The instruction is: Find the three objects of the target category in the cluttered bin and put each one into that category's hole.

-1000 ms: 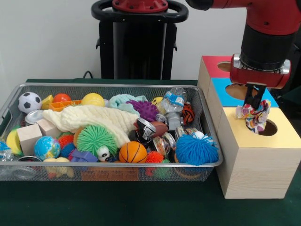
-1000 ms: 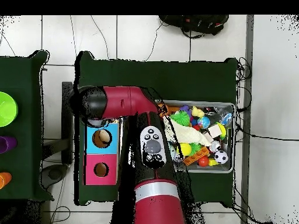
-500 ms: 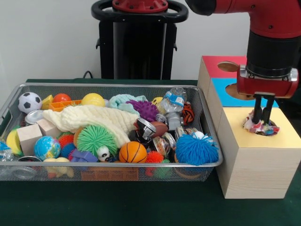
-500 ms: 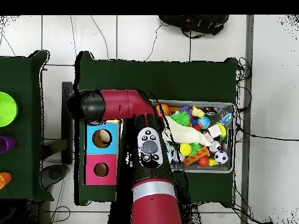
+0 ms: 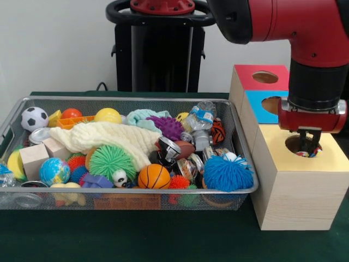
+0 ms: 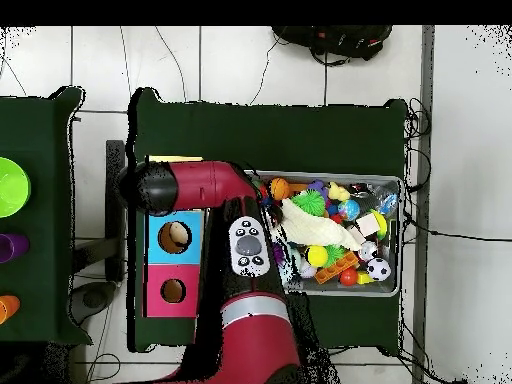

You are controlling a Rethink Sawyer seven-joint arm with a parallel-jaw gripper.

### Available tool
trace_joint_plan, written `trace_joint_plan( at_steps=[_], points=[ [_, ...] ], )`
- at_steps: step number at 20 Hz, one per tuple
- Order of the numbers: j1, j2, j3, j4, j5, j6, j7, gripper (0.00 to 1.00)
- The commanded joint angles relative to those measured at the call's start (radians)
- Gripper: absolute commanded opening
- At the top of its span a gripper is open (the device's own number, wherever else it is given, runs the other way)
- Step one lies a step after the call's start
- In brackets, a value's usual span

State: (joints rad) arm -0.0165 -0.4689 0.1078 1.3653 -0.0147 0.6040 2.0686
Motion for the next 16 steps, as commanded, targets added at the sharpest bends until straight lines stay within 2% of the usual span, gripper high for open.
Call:
trace_joint_plan(
  at_steps=[1, 3, 5, 8, 10, 12, 16],
  points=[
    [0.014, 0.155, -0.011, 0.004, -0.013, -0.092, 0.149, 0.0],
    [0.011, 0.191, -0.022, -0.016, -0.029, -0.126, 0.134, 0.0],
    [0.007, 0.169, -0.025, -0.001, -0.028, -0.103, 0.119, 0.0],
    [0.007, 0.065, -0.017, 0.077, -0.004, -0.023, 0.113, 0.0],
    [-0.008, -0.003, 0.013, 0.126, 0.039, 0.078, 0.103, 0.0],
    [-0.012, -0.062, 0.021, 0.127, 0.056, 0.168, 0.081, 0.0],
    [0.018, -0.145, -0.013, 0.107, 0.048, 0.209, 0.091, 0.0]
  ],
)
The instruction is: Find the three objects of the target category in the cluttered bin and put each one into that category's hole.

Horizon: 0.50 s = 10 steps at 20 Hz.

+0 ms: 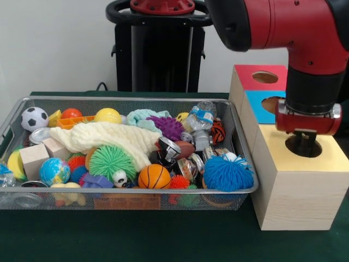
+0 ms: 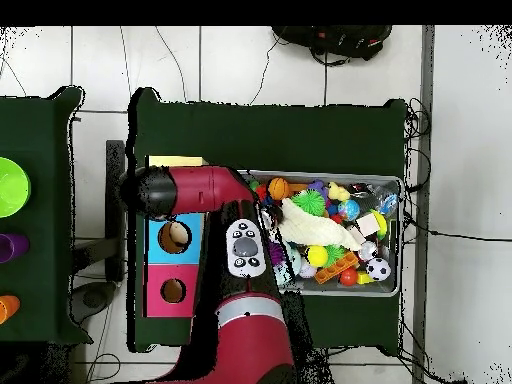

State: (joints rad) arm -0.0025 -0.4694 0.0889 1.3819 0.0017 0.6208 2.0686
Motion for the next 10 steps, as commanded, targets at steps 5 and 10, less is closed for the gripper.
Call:
trace_joint_plan(
  at_steps=[5, 10],
  points=[
    [0.049, -0.276, -0.049, 0.034, 0.028, 0.366, 0.133, 0.0],
    [0.053, -0.339, -0.068, 0.036, 0.057, 0.393, 0.177, 0.0]
  ],
)
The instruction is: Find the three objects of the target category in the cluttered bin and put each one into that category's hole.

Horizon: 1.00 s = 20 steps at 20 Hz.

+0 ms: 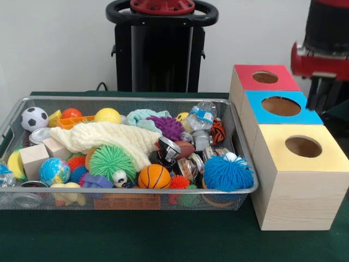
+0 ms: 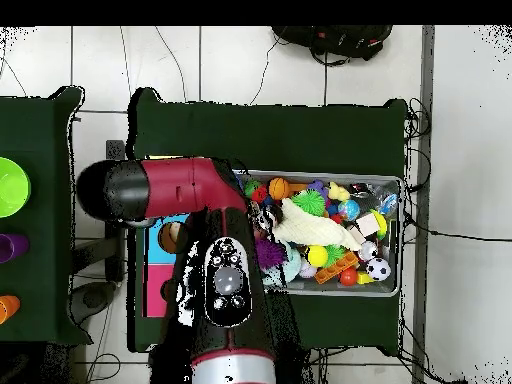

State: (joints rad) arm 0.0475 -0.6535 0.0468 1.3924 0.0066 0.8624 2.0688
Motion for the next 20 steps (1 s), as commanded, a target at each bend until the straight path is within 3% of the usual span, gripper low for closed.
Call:
trace_joint_plan(
  at_steps=[1, 4, 6, 10, 12, 16, 20],
  points=[
    [-0.004, -0.157, -0.022, 0.037, 0.057, 0.126, 0.17, 0.0],
    [-0.034, -0.149, -0.016, 0.078, 0.051, 0.028, 0.131, 0.0],
    [-0.092, -0.16, 0.009, 0.153, 0.044, -0.07, 0.045, 0.0],
    [-0.264, -0.205, 0.121, 0.294, 0.058, -0.169, -0.199, 0.0],
    [-0.333, -0.214, 0.174, 0.336, 0.058, -0.194, -0.259, 0.0],
    [-0.452, -0.2, 0.274, 0.383, 0.023, -0.248, -0.296, 0.0],
    [-0.53, -0.174, 0.344, 0.405, -0.027, -0.308, -0.275, 0.0]
  ],
)
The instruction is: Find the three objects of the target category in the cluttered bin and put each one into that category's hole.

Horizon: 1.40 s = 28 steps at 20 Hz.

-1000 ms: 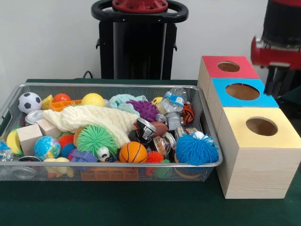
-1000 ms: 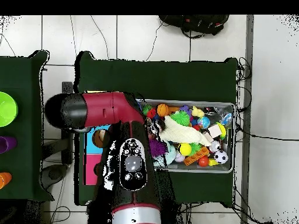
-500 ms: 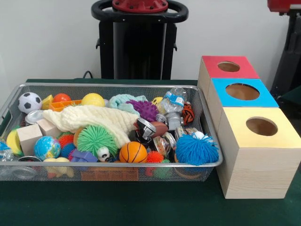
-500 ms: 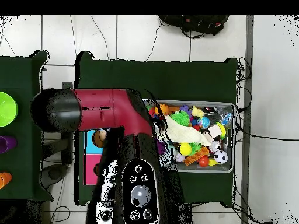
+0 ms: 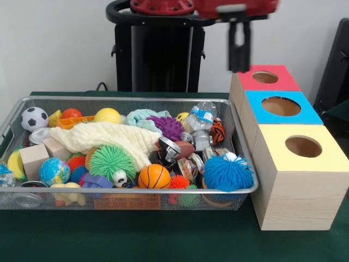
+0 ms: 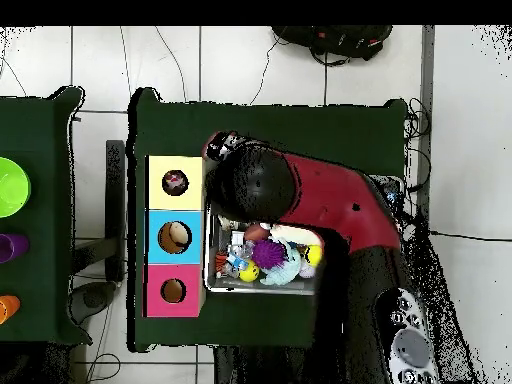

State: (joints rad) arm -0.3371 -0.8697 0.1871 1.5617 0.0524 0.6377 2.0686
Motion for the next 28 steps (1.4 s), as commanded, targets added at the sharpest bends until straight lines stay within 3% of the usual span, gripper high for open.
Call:
trace_joint_plan(
  at_steps=[1, 5, 13, 21, 28],
  points=[
    [-0.16, 0.049, 0.215, 0.238, -0.082, -0.093, -0.271, 0.0],
    [-0.201, 0.066, 0.252, 0.242, -0.131, -0.115, -0.247, 0.0],
    [-0.217, 0.112, 0.277, 0.219, -0.248, -0.17, -0.179, 0.0],
    [-0.237, 0.127, 0.304, 0.231, -0.314, -0.196, -0.128, 0.0],
    [-0.274, 0.197, 0.34, 0.2, -0.375, -0.235, -0.13, 0.0]
  ],
)
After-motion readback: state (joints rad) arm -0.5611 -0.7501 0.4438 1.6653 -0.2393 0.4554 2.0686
